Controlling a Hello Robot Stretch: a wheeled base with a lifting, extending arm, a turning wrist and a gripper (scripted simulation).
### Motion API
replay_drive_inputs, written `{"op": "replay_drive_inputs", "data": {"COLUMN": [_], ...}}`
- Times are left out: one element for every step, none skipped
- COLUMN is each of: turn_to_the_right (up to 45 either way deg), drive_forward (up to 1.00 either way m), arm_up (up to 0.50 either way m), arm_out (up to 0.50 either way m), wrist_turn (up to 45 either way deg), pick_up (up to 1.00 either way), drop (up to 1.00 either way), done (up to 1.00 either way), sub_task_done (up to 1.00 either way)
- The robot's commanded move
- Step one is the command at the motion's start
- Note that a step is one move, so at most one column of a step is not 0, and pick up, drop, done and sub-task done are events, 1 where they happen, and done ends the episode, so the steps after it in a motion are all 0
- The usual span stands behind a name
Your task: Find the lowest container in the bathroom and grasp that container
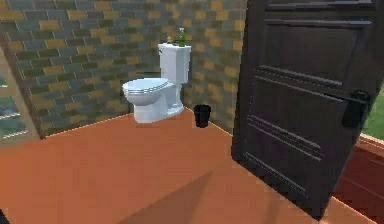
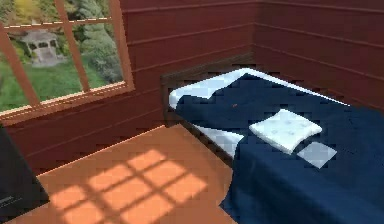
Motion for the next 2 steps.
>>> {"op": "replay_drive_inputs", "data": {"turn_to_the_right": [0.0, -3.0], "drive_forward": [1.0, 0.0], "arm_up": [0.0, 0.0], "arm_out": [0.0, 0.0], "wrist_turn": [0.0, 0.0], "pick_up": [0.0, 0.0], "drop": [0.0, 0.0], "done": [0.0, 0.0], "sub_task_done": [0.0, 0.0]}}
